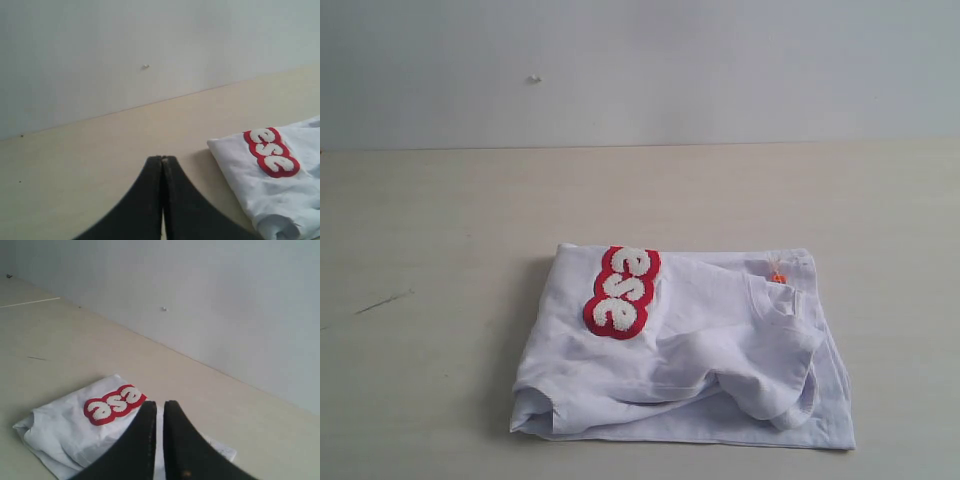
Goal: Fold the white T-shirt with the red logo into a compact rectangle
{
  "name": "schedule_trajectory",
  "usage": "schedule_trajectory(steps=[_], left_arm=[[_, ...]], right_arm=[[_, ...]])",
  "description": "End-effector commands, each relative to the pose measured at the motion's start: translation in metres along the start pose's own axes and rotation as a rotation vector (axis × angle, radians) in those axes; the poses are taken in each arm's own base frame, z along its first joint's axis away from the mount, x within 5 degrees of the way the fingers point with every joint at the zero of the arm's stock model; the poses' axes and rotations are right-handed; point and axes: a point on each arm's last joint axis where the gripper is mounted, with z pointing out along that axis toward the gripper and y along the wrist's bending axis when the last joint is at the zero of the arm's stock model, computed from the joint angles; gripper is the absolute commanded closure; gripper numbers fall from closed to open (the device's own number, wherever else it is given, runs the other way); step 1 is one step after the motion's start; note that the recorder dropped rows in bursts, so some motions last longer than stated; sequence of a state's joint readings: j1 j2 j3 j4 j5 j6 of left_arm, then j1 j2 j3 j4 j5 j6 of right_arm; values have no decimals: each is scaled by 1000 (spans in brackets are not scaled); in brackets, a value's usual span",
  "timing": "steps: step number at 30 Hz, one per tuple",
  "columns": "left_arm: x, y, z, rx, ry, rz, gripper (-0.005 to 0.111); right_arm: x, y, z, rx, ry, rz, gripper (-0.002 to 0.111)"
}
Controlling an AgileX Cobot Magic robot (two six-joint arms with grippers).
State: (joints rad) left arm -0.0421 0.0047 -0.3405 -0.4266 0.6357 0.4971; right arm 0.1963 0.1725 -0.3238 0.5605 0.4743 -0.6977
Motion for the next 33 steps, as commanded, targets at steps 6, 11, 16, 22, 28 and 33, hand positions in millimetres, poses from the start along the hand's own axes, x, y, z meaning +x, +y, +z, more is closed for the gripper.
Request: schedule_trajectory(steps=[6,11,16,22,28,33], left_arm=[[1,0,0,-8,-6,-5,107],[1,0,0,-8,-6,-2,107],[1,0,0,-8,-6,-2,107],[1,0,0,-8,-6,-2,107],[-1,4,2,-43,-60,-6,107],[7,9,11,-97,-131,-67,107]], right_arm=[[1,0,0,-1,0,-11,101],[1,0,0,-1,0,-11,101],[1,0,0,-1,0,-11,101],[1,0,0,-1,0,-11,101],[1,0,0,-1,0,-11,101],[1,0,0,-1,0,-11,101]])
